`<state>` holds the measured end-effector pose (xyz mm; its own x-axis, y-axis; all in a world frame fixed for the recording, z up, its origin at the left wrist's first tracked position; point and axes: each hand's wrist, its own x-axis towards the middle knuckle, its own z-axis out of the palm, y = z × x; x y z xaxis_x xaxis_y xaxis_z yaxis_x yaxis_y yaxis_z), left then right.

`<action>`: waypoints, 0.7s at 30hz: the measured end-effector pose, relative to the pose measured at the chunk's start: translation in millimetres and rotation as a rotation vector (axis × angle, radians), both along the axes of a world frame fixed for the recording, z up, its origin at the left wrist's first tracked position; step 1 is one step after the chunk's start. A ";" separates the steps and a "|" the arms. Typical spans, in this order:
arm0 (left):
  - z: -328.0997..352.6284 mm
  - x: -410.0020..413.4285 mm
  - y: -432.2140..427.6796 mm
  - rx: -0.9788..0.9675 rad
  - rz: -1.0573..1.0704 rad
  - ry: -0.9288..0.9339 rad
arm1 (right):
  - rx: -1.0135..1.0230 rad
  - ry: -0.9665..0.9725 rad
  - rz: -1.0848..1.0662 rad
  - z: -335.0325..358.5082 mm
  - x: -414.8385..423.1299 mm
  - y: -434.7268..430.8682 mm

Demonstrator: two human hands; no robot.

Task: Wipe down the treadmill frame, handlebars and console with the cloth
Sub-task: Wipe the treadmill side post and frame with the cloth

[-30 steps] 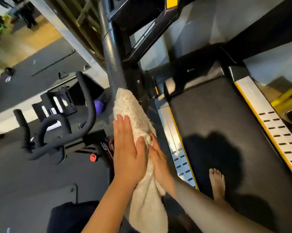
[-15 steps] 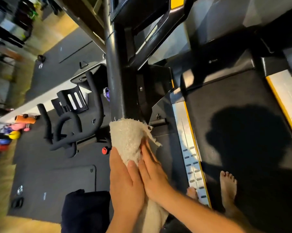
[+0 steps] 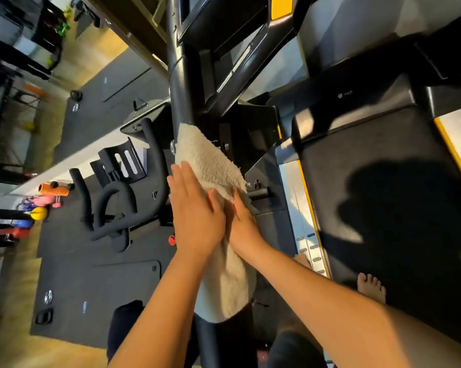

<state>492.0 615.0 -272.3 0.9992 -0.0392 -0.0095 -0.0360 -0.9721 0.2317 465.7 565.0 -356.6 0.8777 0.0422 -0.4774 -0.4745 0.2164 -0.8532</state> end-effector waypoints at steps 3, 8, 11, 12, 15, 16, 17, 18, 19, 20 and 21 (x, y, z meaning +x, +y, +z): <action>-0.4 9.3 -0.4 -0.006 -0.023 0.000 | -0.002 0.022 0.017 -1.0 2.0 0.7; 1.1 -13.3 14.7 -0.152 -0.061 0.038 | -0.024 -0.088 0.108 15.4 -21.7 6.2; 0.8 -43.8 28.2 -0.268 -0.013 0.104 | -0.024 -0.137 0.018 18.5 -36.7 17.7; -0.5 -49.6 31.7 -0.291 -0.009 0.108 | -0.030 -0.175 -0.026 16.7 -36.3 19.2; -3.2 -45.8 36.5 -0.310 -0.014 0.108 | -0.157 -0.270 0.029 9.6 -25.3 9.5; -4.0 -41.4 37.4 -0.330 -0.020 0.110 | -0.218 -0.318 0.065 9.6 -21.8 4.1; -3.7 -36.9 37.7 -0.361 -0.024 0.111 | -0.282 -0.382 0.080 11.5 -20.1 -0.3; -4.3 -32.0 39.9 -0.401 -0.020 0.113 | -0.318 -0.453 0.074 13.2 -19.5 -1.8; -4.5 -26.9 42.0 -0.435 -0.011 0.115 | -0.335 -0.503 0.060 18.6 -21.2 -2.3; -5.5 -21.6 45.0 -0.458 0.002 0.124 | -0.326 -0.530 0.036 23.8 -25.0 0.5; -6.0 -16.5 47.7 -0.444 0.020 0.136 | -0.307 -0.535 0.015 27.3 -30.9 5.9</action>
